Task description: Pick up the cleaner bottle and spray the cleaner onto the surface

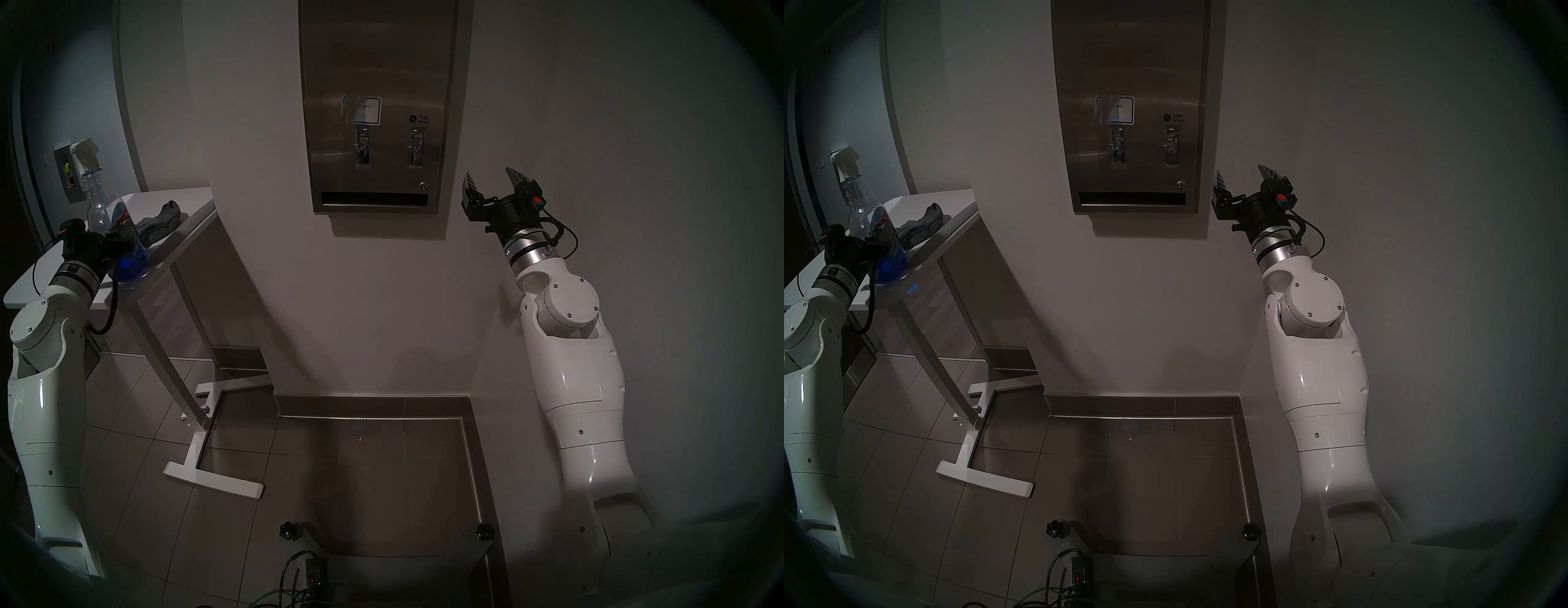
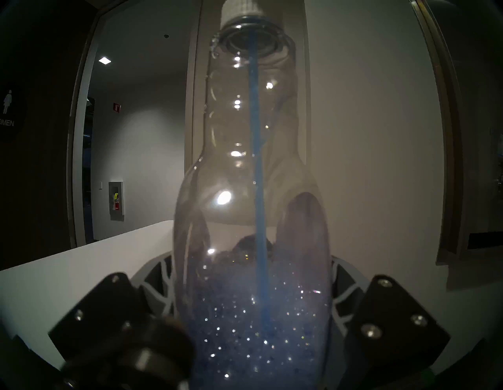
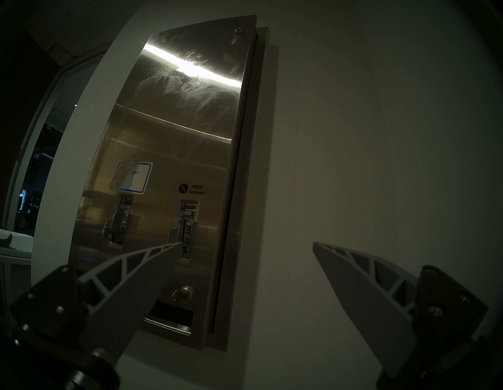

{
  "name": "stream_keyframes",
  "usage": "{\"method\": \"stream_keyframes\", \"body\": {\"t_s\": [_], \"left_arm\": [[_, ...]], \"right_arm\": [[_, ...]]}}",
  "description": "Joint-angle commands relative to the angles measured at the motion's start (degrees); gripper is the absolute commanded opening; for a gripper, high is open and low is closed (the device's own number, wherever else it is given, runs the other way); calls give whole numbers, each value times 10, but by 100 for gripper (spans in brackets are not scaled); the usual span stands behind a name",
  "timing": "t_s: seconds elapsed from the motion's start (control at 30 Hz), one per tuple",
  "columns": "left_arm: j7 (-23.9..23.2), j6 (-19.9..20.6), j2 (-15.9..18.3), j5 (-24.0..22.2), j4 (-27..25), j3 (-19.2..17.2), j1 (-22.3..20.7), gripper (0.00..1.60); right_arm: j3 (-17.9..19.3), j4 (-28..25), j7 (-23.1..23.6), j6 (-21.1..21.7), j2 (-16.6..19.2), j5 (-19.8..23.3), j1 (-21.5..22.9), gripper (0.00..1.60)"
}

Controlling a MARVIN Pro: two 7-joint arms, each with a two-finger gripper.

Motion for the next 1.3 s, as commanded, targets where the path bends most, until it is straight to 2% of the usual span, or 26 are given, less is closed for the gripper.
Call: {"method": "stream_keyframes", "body": {"t_s": [0.0, 0.3, 0.47, 0.83, 0.87, 0.9, 1.0, 1.27], "left_arm": [[-2, -19, 11, -2, -20, -7, -25, 0], [-3, -19, 11, -1, -20, -7, -26, 0], [2, -19, 10, -2, -24, 0, -41, 0], [-16, -22, 51, -18, -42, -8, -91, 0], [-18, -23, 59, -23, -48, -9, -83, 0], [-27, -22, 60, -24, -46, -7, -96, 0], [-46, -20, 72, -37, -49, -2, -101, 0], [-135, -21, 84, -81, -32, 33, -130, 0]], "right_arm": [[-1, -20, 1, -4, -2, 1, 17, 160], [-1, -20, 1, -4, -2, 1, 17, 160], [-1, -19, 1, -4, -2, 1, 17, 160], [-1, -16, 1, -5, -2, 1, 17, 160], [-1, -16, 1, -5, -2, 1, 17, 160], [-1, -16, 1, -5, -2, 1, 17, 160], [-1, -16, 1, -5, -2, 1, 17, 160], [-1, -17, 1, -5, -2, 1, 18, 160]]}}
